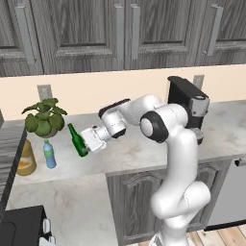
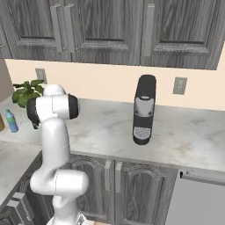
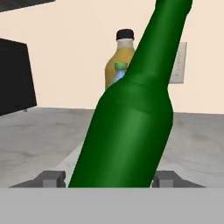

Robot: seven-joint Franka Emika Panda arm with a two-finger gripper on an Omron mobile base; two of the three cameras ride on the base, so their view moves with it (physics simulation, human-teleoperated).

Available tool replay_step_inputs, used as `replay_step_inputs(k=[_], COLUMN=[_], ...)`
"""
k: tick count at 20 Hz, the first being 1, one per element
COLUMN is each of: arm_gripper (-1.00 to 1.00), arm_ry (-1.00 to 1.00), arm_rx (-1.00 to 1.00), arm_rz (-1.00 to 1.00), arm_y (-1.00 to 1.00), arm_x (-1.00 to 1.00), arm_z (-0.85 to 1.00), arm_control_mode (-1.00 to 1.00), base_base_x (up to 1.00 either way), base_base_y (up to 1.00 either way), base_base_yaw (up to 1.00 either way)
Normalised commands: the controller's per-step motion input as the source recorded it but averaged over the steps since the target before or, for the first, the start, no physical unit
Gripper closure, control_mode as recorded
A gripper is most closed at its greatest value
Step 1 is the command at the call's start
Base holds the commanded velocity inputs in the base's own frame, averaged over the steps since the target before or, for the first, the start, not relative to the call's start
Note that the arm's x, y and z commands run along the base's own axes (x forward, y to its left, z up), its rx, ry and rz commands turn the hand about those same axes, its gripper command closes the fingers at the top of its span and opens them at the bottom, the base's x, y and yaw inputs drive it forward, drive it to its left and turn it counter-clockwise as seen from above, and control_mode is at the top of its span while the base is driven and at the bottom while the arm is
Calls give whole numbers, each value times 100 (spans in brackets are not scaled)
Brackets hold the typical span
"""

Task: Place the drinks on the dining counter in a tight cluster.

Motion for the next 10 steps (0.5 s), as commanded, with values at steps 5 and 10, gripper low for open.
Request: replay_step_inputs(k=[5, 10], arm_gripper=[100, 100], arm_ry=[-1, 0], arm_rx=[4, 0], arm_rz=[0, -1], arm_y=[-82, -54], arm_x=[-29, -32], arm_z=[58, 63], arm_control_mode=[-100, -100], base_base_x=[0, 0], base_base_y=[0, 0], base_base_yaw=[0, 0])
